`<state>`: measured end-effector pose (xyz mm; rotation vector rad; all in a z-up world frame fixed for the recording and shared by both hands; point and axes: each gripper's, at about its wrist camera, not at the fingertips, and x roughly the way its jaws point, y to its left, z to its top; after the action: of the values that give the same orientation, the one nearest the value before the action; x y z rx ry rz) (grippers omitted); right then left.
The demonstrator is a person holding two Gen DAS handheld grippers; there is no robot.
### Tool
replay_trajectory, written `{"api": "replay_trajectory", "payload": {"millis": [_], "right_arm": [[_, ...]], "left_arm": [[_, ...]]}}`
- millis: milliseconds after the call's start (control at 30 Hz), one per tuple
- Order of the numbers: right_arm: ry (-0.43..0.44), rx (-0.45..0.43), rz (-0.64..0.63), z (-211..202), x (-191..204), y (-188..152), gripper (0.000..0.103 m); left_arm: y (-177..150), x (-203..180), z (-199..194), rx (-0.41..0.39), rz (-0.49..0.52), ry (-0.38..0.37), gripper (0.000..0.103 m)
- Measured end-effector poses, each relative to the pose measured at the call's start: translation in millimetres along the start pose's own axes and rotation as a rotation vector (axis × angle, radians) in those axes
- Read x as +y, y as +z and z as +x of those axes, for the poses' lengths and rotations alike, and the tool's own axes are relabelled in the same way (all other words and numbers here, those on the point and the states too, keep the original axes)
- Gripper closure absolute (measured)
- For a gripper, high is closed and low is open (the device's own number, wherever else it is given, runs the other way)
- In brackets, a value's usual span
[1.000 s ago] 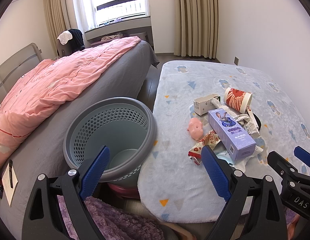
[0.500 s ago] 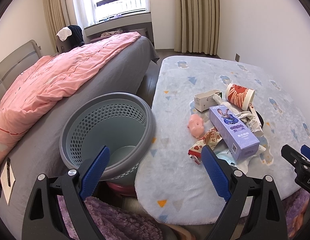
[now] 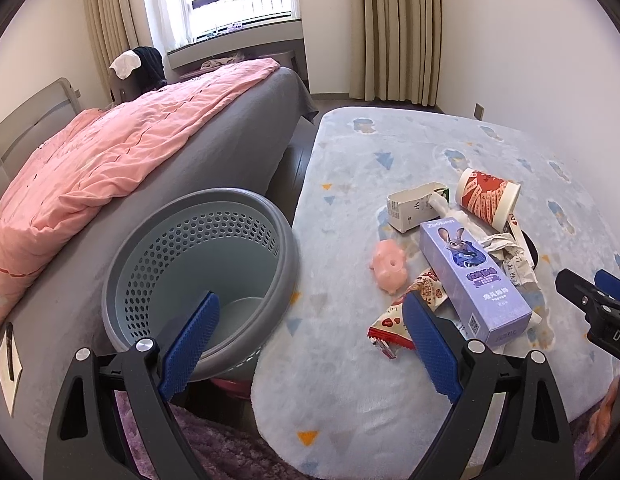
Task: Collect trash
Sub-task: 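Lower the right tool onto the crumpled white paper and close it, then grasp the purple toothpaste box with the left tool while the right tool lifts the paper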
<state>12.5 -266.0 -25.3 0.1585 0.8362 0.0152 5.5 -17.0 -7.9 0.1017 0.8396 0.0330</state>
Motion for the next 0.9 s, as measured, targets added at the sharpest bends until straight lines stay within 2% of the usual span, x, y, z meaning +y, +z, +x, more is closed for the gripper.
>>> {"api": "replay_trajectory", "payload": {"millis": [67,233,400,600,767,833,900], "right_arm": [[-0.008,0.001,-0.028,8,6,4,0.008],[-0.009,0.041,-0.071,30,15,11,0.02],[-0.022,0.066,-0.125,43,27,12,0.023],[-0.036,0.094,-0.144,56,33,12,0.033],[-0.022,0.106,-0.141,61,34,11,0.049],[-0.01,0.111,-0.142,61,33,12,0.073],[0.001,0.106,-0.136,59,32,13,0.072]], "left_arm": [[-1,0,3,0.007,0.0,0.007,0.015],[-2,2,11,0.023,-0.009,0.01,0.015],[-4,4,15,0.031,-0.013,0.011,0.015],[-4,4,16,0.037,-0.012,0.008,0.015],[-4,4,16,0.033,-0.012,0.003,0.015],[-4,3,16,0.031,-0.011,-0.002,0.015],[-3,2,15,0.032,-0.008,-0.011,0.015]]}}
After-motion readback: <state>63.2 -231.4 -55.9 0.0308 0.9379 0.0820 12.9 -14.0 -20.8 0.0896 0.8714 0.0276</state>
